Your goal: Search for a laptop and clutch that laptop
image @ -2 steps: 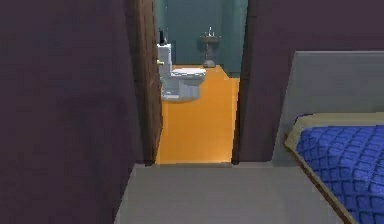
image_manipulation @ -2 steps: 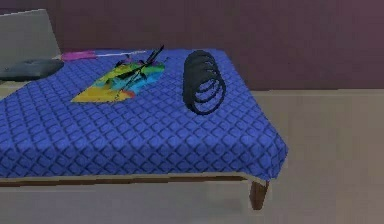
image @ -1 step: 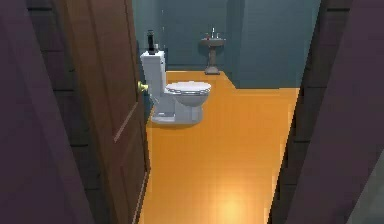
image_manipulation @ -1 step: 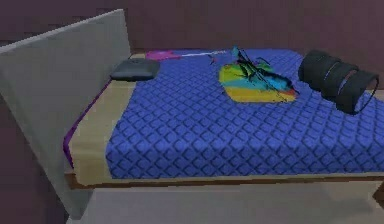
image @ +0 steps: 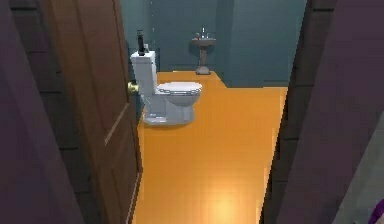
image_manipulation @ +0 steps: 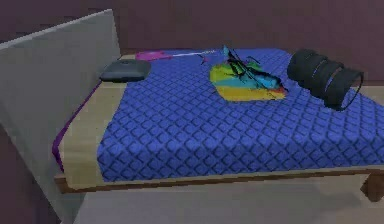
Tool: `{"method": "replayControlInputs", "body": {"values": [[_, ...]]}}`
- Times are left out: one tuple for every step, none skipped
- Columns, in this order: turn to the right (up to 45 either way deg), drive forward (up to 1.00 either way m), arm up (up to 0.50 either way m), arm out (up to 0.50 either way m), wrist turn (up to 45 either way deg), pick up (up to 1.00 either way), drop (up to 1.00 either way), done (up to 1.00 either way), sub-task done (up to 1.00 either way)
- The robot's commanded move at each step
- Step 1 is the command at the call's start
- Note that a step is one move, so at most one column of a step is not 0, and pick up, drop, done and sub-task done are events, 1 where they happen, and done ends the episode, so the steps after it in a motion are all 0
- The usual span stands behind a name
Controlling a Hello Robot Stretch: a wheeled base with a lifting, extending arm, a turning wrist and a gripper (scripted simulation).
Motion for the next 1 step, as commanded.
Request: {"method": "replayControlInputs", "body": {"values": [[-3.0, 0.0, 0.0, 0.0, 0.0, 0.0, 0.0, 0.0, 0.0]]}}
